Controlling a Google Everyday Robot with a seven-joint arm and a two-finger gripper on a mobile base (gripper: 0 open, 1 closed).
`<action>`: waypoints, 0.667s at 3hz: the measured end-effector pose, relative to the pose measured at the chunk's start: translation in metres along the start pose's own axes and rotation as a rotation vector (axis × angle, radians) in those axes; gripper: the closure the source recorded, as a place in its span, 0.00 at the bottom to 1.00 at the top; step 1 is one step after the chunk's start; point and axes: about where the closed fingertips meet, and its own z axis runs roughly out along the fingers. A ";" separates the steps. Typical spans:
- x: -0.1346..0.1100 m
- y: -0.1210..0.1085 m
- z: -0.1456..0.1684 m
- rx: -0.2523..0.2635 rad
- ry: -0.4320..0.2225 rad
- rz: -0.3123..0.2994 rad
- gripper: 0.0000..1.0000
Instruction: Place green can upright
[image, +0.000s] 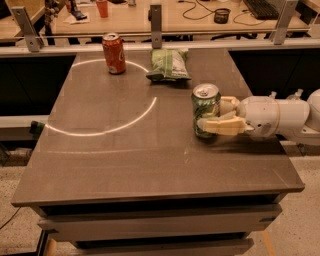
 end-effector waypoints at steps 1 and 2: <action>0.009 0.002 -0.006 0.009 -0.008 0.011 1.00; 0.008 0.003 -0.003 0.005 -0.008 0.010 0.83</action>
Offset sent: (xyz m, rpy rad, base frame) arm -0.0031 -0.0053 -0.0080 0.0076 0.0088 -0.0089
